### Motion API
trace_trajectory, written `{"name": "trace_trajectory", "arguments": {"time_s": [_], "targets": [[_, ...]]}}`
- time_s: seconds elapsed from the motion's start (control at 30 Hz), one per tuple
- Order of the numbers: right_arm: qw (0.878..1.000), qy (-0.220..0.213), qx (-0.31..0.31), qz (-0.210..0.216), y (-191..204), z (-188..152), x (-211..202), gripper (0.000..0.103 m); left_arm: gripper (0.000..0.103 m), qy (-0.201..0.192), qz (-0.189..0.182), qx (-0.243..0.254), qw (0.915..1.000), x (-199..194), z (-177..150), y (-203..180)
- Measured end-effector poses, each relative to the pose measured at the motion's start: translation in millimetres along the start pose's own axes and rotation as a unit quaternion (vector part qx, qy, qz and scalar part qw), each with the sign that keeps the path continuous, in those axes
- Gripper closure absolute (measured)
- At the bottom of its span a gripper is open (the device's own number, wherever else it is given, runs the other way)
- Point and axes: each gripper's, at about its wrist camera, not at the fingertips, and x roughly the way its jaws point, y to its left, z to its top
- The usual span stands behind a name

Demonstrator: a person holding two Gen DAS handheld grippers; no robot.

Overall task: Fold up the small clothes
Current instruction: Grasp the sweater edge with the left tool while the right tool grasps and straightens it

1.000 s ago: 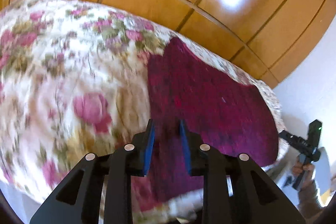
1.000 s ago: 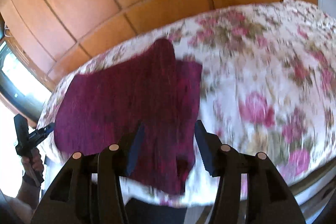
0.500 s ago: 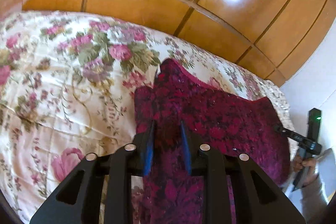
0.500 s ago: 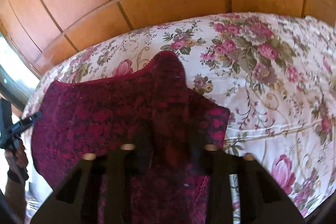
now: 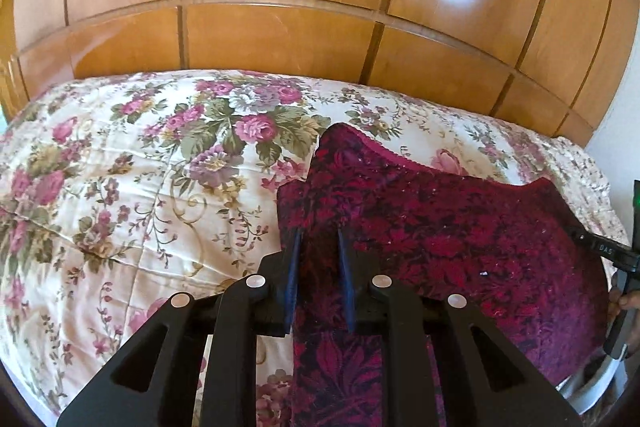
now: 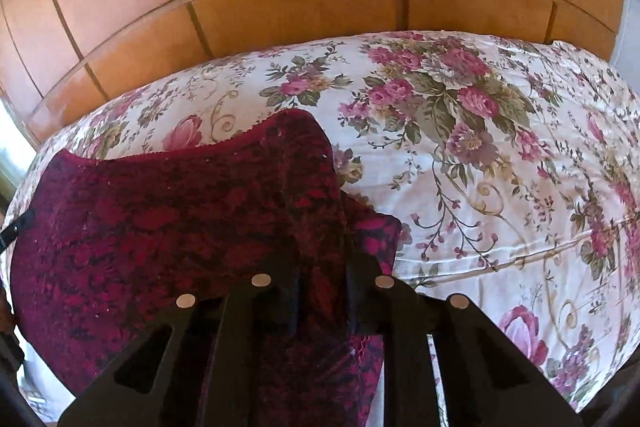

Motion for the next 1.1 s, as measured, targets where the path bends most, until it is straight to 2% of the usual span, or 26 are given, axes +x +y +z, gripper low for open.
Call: {"name": "trace_trajectory", "arguments": {"time_s": [0.1, 0.23, 0.33, 0.47, 0.53, 0.63, 0.7, 0.8, 0.97, 1.1], "targets": [[1.000, -0.006, 0.005, 0.004, -2.9, -2.2, -1.0, 0.086, 0.087, -0.010, 0.010, 0.000, 0.9999, -4.6, -1.0, -2.7], [1.000, -0.008, 0.020, 0.013, -6.1, -3.3, -1.7, 0.086, 0.087, -0.041, 0.033, 0.004, 0.9986, -22.1, 0.8, -8.0], [0.999, -0.007, 0.032, 0.020, -8.5, -3.7, -2.5, 0.083, 0.073, -0.065, 0.037, 0.007, 0.9971, -37.7, 4.0, -12.0], [0.999, -0.009, 0.043, 0.029, -11.3, -3.8, -4.1, 0.077, 0.072, -0.087, 0.041, 0.024, 0.9951, -56.5, 4.5, -24.3], [0.998, -0.013, 0.046, 0.034, -12.4, -3.9, -6.2, 0.072, 0.072, -0.088, 0.033, 0.026, 0.9952, -61.1, 3.6, -30.3], [0.998, -0.019, 0.051, 0.031, -15.0, -4.2, -10.0, 0.051, 0.072, -0.084, 0.018, 0.025, 0.9960, -64.4, -0.8, -39.5], [0.997, -0.019, 0.060, 0.034, -19.2, -5.3, -11.7, 0.047, 0.072, -0.075, 0.000, 0.024, 0.9969, -64.5, -5.2, -48.5], [0.996, -0.021, 0.076, 0.042, -28.1, -10.1, -14.3, 0.035, 0.072, -0.062, -0.021, 0.031, 0.9973, -60.4, -13.7, -64.5], [0.994, -0.025, 0.094, 0.058, -39.2, -20.0, -24.1, 0.032, 0.072, -0.046, -0.047, 0.033, 0.9973, -50.4, -22.1, -79.0], [0.994, -0.025, 0.077, 0.071, -34.8, -30.2, -38.8, 0.035, 0.072, -0.040, -0.046, 0.052, 0.9968, -40.9, -25.9, -88.5]]}}
